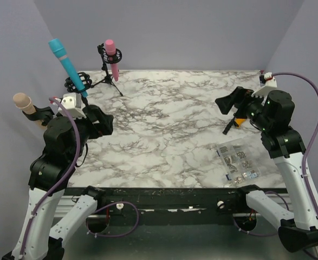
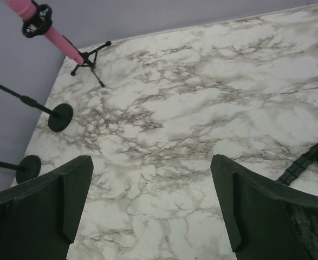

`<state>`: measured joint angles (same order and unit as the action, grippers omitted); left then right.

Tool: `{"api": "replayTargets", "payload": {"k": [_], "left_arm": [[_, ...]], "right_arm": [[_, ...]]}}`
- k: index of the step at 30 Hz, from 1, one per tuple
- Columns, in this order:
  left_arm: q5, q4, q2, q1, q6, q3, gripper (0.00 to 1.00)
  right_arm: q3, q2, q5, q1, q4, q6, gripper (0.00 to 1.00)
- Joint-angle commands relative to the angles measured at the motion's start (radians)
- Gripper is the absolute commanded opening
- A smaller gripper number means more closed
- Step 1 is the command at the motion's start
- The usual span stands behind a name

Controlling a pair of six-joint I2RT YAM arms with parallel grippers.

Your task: Remove the microphone from the stand

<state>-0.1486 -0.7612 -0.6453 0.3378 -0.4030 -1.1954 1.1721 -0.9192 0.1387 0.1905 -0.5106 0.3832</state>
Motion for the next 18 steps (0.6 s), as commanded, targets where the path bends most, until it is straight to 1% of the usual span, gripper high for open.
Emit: {"api": "replayTargets", "payload": {"k": [1, 5, 7, 9, 12, 15, 18], "left_arm": [[-0.044, -0.007, -0.071, 0.003, -0.052, -0.017, 0.99], [0.0, 0.075, -0.156, 0.001, -0.076, -0.028, 0.98], [-0.002, 0.092, -0.216, 0.0, -0.068, -0.064, 0.98], [-0.039, 0.068, -0.283, -0.002, -0.05, -0.126, 0.98], [-0.146, 0.044, -0.359, -0.018, -0.007, -0.198, 0.98], [-0.17, 0.031, -0.393, -0.1, 0.034, -0.253, 0.98], [-0.202, -0.054, -0.402, -0.213, 0.031, -0.315, 0.99]], "right_arm": [[-0.026, 0.023, 0.149, 0.032, 0.088, 0.023, 1.0], [-0.038, 0.027, 0.138, 0.063, 0.084, 0.018, 1.0], [-0.04, 0.029, 0.149, 0.07, 0.083, 0.018, 1.0], [-0.04, 0.028, 0.17, 0.072, 0.083, 0.019, 1.0], [-0.043, 0.028, 0.189, 0.071, 0.083, 0.018, 1.0], [-0.046, 0.027, 0.188, 0.072, 0.083, 0.017, 1.0], [-0.046, 0.023, 0.194, 0.071, 0.083, 0.017, 1.0]]}}
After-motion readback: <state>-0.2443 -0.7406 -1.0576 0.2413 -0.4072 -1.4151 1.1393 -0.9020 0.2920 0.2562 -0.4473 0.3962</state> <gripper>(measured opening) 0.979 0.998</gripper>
